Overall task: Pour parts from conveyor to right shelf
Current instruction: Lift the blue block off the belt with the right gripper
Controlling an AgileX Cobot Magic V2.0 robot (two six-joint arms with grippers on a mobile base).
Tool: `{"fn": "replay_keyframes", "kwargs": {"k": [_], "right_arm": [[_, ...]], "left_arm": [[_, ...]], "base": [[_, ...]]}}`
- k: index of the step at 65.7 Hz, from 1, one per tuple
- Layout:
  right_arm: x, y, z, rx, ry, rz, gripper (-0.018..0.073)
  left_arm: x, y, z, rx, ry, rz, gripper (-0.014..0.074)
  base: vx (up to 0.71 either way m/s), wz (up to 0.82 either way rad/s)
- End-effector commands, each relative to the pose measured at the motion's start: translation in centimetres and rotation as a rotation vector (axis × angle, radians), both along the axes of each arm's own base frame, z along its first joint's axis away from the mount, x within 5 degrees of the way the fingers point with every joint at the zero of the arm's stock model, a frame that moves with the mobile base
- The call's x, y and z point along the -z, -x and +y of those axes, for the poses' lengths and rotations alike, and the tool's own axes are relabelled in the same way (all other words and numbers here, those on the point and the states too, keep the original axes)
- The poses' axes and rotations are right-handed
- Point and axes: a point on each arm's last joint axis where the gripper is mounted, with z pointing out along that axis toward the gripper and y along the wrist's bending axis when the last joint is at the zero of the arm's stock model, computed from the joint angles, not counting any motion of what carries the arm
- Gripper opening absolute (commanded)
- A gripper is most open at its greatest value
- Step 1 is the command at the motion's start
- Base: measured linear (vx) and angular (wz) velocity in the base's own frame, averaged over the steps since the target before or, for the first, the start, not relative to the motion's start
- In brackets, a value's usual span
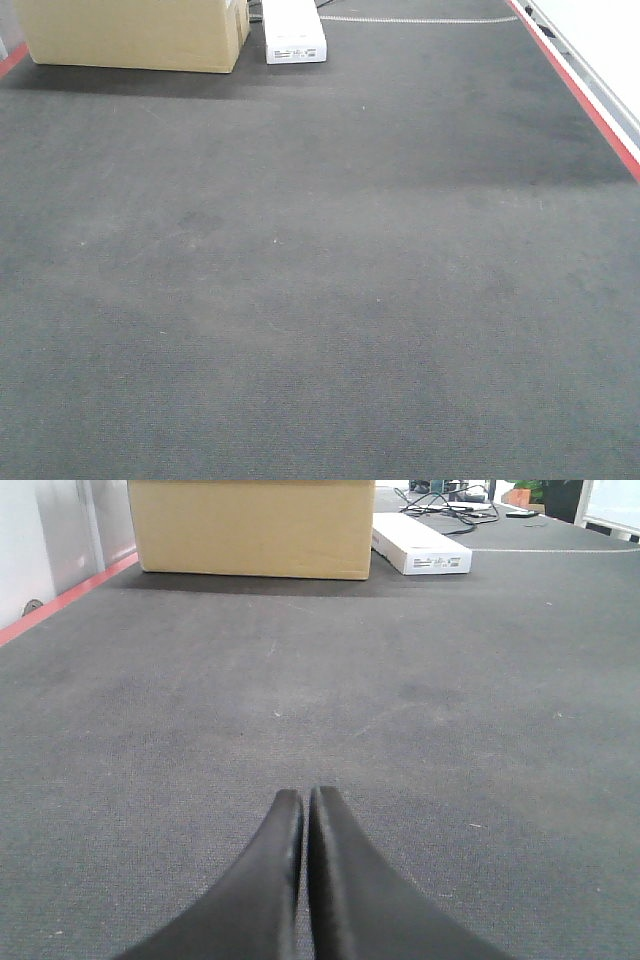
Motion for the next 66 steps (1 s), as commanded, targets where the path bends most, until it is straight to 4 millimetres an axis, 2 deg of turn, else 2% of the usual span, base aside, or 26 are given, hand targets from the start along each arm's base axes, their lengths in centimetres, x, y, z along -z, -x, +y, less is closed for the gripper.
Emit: {"fn": "replay_keyframes", "kwargs": {"k": [1, 66], "right_arm": [[-1.44, -0.1, -0.12, 0.013, 0.011, -0.089, -0.0005], [-1.44, -0.1, -0.12, 0.013, 0.011, -0.089, -0.0005]], "left_arm": [[-1.42, 0.08, -0.04, 0.005, 0.014, -0.109, -0.0006], [-1.42, 0.08, -0.04, 0.005, 0.014, -0.109, -0.0006]], "base": [[0.0, 0.0], [0.0, 0.0]]}}
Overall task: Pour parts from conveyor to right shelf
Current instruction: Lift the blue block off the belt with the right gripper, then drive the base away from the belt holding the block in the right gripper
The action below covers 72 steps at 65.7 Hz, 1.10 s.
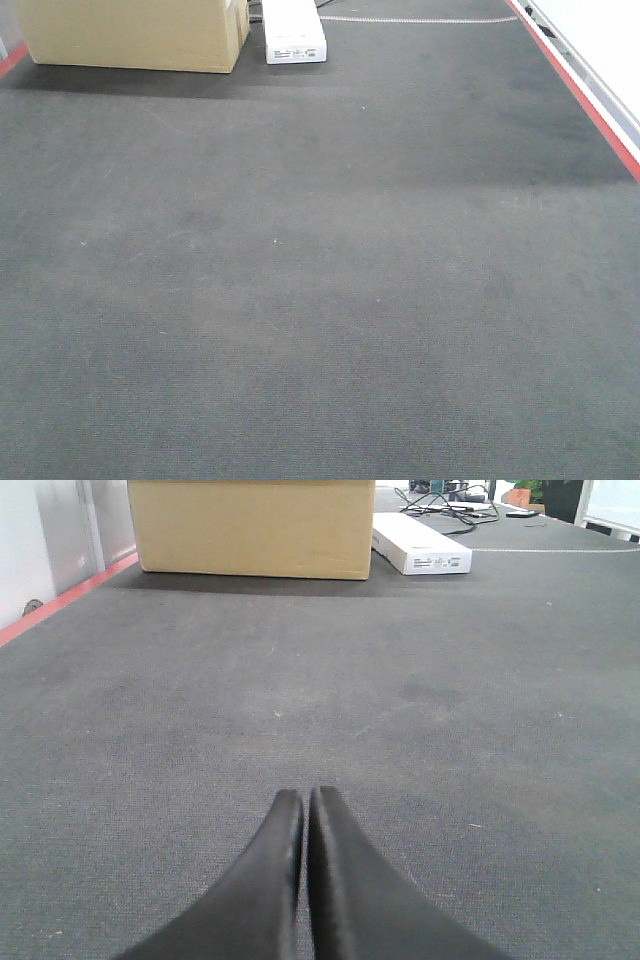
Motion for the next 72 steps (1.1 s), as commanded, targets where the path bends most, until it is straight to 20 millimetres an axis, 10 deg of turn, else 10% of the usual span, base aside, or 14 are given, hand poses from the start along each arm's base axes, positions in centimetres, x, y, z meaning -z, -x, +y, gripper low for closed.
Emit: {"fn": "replay_keyframes", "kwargs": {"k": [1, 72], "right_arm": [[-1.51, -0.11, -0.12, 0.013, 0.011, -0.093, -0.0005], [-1.5, -0.1, -0.12, 0.013, 0.011, -0.092, -0.0005]], "left_arm": [[-1.42, 0.08, -0.04, 0.005, 0.014, -0.109, -0.0006], [-1.42, 0.08, -0.04, 0.005, 0.014, -0.109, -0.0006]], "base": [[0.0, 0.0], [0.0, 0.0]]}}
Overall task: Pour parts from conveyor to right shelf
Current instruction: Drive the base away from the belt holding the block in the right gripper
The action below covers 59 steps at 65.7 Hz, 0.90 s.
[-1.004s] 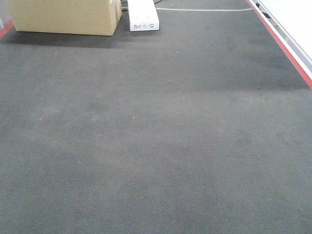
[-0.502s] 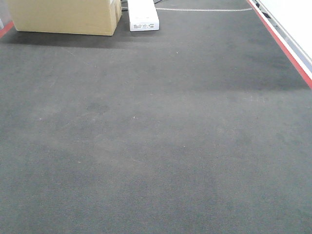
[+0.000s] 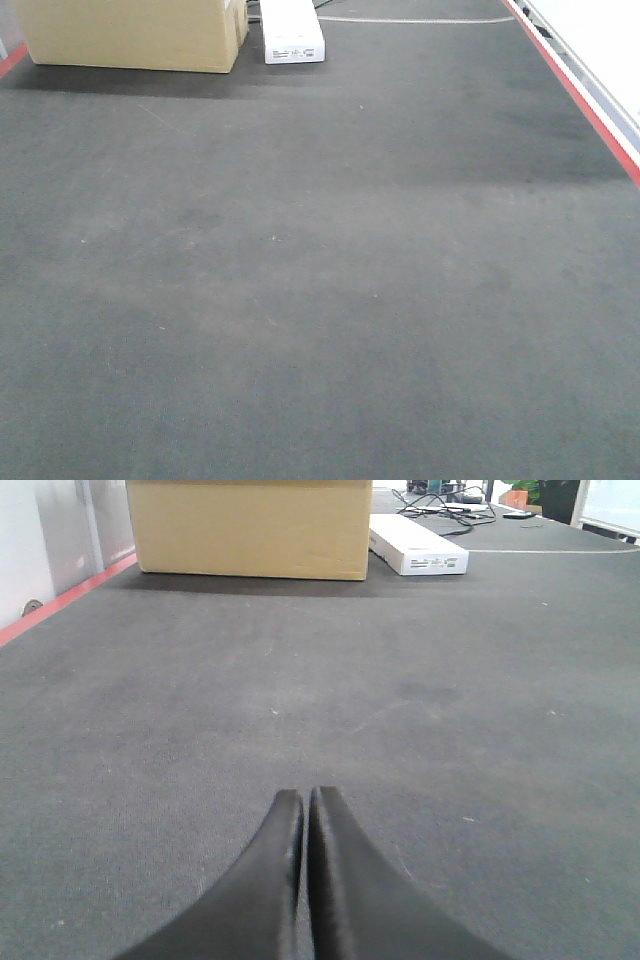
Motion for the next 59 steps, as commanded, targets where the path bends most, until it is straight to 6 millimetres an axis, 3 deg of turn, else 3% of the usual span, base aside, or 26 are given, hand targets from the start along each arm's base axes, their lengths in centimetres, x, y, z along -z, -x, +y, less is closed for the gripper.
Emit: {"fn": "replay_keyframes", "kwargs": {"k": [1, 30, 59], "right_arm": [[-1.5, -0.1, -0.12, 0.013, 0.009, -0.092, -0.0005], [-1.5, -0.1, -0.12, 0.013, 0.009, -0.092, -0.0005], [-1.49, -0.12, -0.12, 0.013, 0.009, -0.091, -0.0005]], "left_arm": [[-1.42, 0.08, -0.04, 0.005, 0.014, -0.109, -0.0006], [-1.42, 0.08, -0.04, 0.005, 0.014, -0.109, -0.0006], [-1.42, 0.08, -0.04, 0.005, 0.014, -0.109, -0.0006]], "base": [[-0.06, -0.05], [-0.19, -0.06], [-0.37, -0.17]]}}
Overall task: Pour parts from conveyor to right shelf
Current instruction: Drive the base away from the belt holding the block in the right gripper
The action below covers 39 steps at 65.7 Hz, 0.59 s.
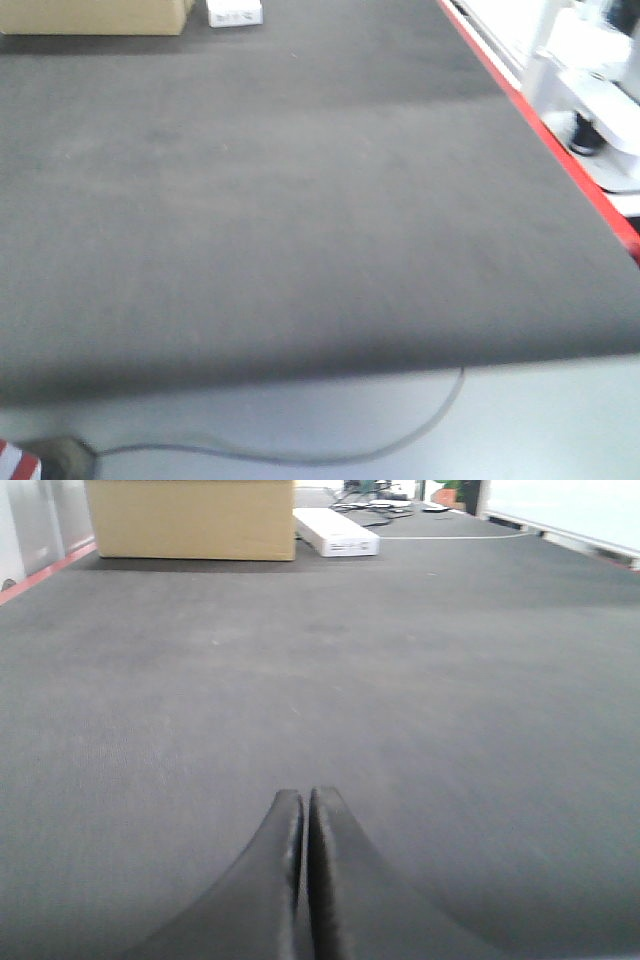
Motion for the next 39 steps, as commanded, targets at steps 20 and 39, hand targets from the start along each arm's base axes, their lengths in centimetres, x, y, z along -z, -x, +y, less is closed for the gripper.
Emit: {"fn": "replay_keyframes", "kwargs": {"k": [20, 39], "right_arm": [[-1.53, -0.13, -0.13, 0.014, 0.01, -0.093, -0.0005], [-1.53, -0.13, -0.13, 0.014, 0.01, -0.093, -0.0005]], "left_arm": [[-1.42, 0.08, -0.04, 0.005, 0.014, -0.109, -0.0006], [-1.42, 0.08, -0.04, 0.005, 0.014, -0.109, -0.0006]], "base": [[-0.48, -0.33], [-0.44, -0.62]]}}
